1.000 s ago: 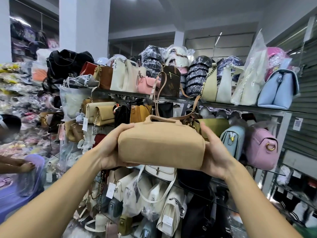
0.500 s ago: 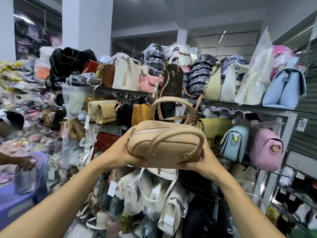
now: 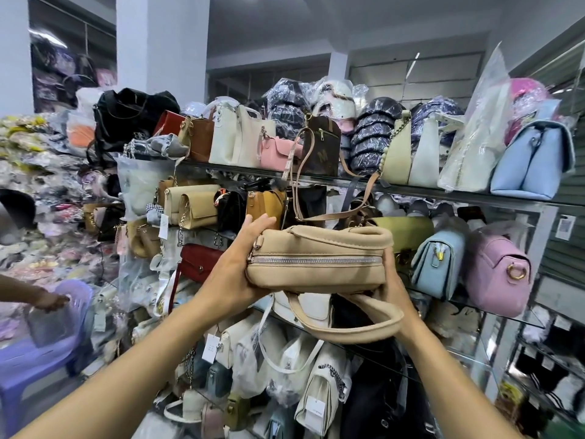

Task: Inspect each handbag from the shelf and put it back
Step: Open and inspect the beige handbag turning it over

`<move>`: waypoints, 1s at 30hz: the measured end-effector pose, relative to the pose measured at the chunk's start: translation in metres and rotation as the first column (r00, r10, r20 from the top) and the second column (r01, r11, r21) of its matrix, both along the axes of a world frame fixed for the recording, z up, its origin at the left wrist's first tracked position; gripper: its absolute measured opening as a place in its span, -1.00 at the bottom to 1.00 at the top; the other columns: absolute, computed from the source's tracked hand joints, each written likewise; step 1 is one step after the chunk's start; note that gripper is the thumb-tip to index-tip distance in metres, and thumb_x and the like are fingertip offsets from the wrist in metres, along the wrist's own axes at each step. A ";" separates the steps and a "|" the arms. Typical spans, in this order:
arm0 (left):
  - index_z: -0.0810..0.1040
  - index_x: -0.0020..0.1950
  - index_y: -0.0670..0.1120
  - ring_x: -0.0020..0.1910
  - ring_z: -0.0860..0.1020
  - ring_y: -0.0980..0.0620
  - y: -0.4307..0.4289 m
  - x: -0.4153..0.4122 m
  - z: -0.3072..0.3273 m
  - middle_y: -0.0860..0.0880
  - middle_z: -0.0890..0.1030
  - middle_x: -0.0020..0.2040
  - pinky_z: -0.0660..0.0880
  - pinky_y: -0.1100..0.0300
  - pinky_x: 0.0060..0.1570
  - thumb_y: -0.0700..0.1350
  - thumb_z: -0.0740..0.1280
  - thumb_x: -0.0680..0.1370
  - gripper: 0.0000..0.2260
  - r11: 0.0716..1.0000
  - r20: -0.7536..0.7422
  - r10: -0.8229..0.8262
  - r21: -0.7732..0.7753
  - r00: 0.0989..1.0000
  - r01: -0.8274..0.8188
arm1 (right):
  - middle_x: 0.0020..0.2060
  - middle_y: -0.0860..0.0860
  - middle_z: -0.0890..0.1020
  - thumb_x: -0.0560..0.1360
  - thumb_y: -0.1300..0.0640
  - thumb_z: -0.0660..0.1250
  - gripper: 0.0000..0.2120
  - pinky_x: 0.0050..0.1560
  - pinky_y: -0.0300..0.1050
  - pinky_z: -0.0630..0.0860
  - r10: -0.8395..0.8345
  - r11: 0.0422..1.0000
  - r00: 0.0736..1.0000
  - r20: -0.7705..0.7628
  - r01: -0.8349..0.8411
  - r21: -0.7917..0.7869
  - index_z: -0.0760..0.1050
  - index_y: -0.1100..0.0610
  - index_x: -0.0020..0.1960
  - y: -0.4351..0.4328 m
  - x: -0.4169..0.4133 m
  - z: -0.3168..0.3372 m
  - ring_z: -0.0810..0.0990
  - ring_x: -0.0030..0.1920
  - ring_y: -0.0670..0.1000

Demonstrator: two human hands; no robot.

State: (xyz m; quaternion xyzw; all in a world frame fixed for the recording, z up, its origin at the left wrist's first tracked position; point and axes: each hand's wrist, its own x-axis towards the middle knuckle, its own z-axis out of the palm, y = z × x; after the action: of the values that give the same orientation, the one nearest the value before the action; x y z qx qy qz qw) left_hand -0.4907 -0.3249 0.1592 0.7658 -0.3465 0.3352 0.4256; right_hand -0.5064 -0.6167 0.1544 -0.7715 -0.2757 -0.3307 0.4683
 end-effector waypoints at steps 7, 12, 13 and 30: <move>0.29 0.48 0.33 0.57 0.24 0.12 -0.004 0.002 0.000 -0.01 0.37 0.56 0.22 0.19 0.53 -0.26 0.60 0.38 -0.13 0.984 -0.012 0.122 -0.132 0.992 -0.123 | 0.42 -0.30 0.44 0.26 0.17 0.58 -0.02 0.37 -0.33 0.34 -0.065 0.997 0.995 0.074 0.068 -0.040 0.17 0.10 0.57 0.003 0.005 0.003 0.43 0.42 -0.22; 0.28 0.48 0.32 0.44 0.45 0.00 0.001 0.007 -0.003 0.01 0.45 0.49 0.42 -0.09 0.39 -0.25 0.55 0.40 -0.17 0.978 -0.057 0.150 -0.141 0.987 -0.156 | 0.36 -0.55 0.34 0.27 0.11 0.57 -0.07 0.32 -0.48 0.26 -0.075 0.996 0.989 0.124 0.081 -0.041 0.18 -0.02 0.52 0.009 0.005 0.005 0.36 0.39 -0.38; 0.29 0.48 0.32 0.44 0.45 -0.01 0.001 0.008 -0.003 0.00 0.46 0.49 0.42 -0.11 0.38 -0.25 0.54 0.40 -0.18 0.978 -0.054 0.152 -0.137 0.987 -0.158 | 0.35 -0.56 0.35 0.27 0.11 0.57 -0.07 0.31 -0.48 0.27 -0.090 0.995 0.988 0.122 0.094 -0.029 0.17 -0.08 0.52 0.010 0.006 0.005 0.37 0.39 -0.38; 0.27 0.46 0.25 0.35 0.41 0.32 0.016 0.019 -0.017 0.41 0.38 0.37 0.42 0.23 0.33 -0.13 0.41 0.41 -0.32 0.985 0.020 0.164 -0.062 0.986 -0.162 | 0.52 -0.20 0.36 0.38 0.28 0.49 -0.09 -0.16 -0.15 0.38 -0.375 0.865 0.828 0.417 0.475 -0.164 0.14 -0.17 0.56 0.038 -0.022 0.010 0.46 0.31 0.03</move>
State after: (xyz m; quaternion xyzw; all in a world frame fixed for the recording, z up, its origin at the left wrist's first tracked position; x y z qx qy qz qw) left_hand -0.4719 -0.3090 0.1425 0.7741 -0.2779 0.3889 0.4152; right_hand -0.5283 -0.5785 0.1648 -0.7916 -0.2200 -0.5278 0.2156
